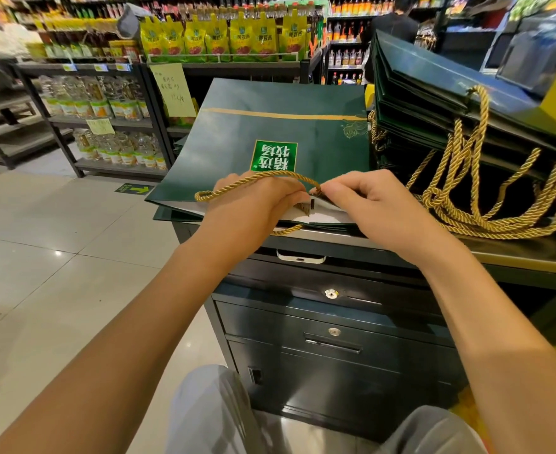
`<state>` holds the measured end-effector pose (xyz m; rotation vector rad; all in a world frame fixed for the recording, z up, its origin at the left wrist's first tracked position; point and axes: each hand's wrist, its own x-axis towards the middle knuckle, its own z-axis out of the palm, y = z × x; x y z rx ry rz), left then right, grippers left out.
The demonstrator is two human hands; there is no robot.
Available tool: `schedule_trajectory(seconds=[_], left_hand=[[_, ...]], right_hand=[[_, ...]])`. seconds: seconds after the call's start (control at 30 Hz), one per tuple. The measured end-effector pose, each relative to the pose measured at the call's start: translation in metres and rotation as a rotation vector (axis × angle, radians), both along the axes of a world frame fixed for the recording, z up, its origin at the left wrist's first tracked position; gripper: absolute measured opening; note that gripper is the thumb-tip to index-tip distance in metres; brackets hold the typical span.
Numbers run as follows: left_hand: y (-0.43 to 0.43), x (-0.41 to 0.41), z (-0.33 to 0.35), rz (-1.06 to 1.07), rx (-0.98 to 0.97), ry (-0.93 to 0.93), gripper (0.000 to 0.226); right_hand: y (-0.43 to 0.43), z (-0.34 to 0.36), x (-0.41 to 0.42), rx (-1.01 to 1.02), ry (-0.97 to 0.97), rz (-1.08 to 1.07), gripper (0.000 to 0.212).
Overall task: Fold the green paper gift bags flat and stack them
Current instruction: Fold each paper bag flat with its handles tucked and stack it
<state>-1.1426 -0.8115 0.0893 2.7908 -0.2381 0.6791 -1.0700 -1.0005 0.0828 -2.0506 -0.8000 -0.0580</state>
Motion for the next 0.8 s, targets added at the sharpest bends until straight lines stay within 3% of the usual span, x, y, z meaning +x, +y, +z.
schedule_trajectory(seconds=[0.07,0.23,0.5,0.63,0.8], left_hand=[[-0.001,0.0,0.003,0.016,-0.021,-0.011,0.041],[-0.008,-0.001,0.01,0.126,0.017,0.092,0.036],[0.005,-0.004,-0.011,-0.15,-0.152,-0.278,0.019],[0.006,0.002,-0.018,-0.074,0.034,-0.441,0.02],[-0.005,0.005,-0.022,0.039,0.012,-0.41,0.019]], right_hand=[[-0.007,0.002,-0.002,0.046,0.026,0.045,0.015],[-0.008,0.0,0.001,-0.006,-0.039,0.085,0.02],[-0.009,-0.001,0.002,0.004,-0.09,0.091,0.02],[-0.009,-0.001,0.002,0.071,-0.058,0.095,0.02],[-0.009,0.0,0.0,0.136,-0.027,0.107,0.018]])
